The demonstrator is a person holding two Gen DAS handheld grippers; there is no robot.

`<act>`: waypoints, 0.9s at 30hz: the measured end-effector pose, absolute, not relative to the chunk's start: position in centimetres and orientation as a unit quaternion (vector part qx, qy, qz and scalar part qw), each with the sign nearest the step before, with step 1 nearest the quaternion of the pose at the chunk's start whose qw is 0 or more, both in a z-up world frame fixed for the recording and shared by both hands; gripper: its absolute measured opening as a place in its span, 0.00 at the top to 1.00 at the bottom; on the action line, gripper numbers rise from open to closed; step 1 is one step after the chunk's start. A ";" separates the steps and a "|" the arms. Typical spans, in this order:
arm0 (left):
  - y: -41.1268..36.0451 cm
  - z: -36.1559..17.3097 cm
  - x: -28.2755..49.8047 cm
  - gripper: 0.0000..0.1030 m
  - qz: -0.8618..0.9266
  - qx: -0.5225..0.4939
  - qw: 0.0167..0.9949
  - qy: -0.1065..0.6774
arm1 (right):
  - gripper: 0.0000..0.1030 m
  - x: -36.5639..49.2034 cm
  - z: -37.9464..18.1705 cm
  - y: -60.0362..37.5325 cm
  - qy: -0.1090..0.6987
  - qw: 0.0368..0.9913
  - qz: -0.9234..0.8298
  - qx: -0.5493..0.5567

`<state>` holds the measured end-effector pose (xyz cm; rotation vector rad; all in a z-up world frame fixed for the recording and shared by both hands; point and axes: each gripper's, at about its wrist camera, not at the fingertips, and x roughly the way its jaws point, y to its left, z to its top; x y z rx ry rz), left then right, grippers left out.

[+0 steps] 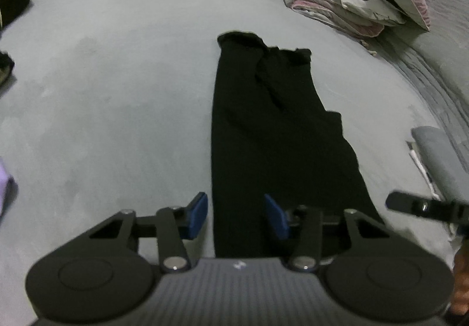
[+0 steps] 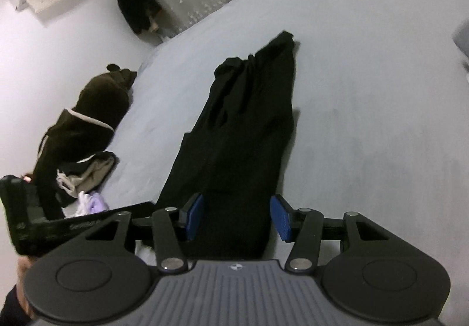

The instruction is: Fold clothes

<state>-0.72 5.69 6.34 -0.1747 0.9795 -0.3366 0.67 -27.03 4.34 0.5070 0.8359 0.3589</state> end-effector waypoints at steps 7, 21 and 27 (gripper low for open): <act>6.1 5.6 -2.4 0.66 -0.167 -0.099 0.871 0.452 | 0.70 0.1 3.1 -25.6 0.409 0.869 0.175 0.218; 5.2 4.6 -2.4 0.90 -0.161 -0.076 0.873 0.455 | 0.82 0.0 2.8 -24.5 0.405 0.888 0.152 0.156; 5.0 4.2 -2.2 0.90 -0.166 -0.069 0.870 0.460 | 0.73 0.1 2.9 -24.5 0.400 0.888 0.164 0.158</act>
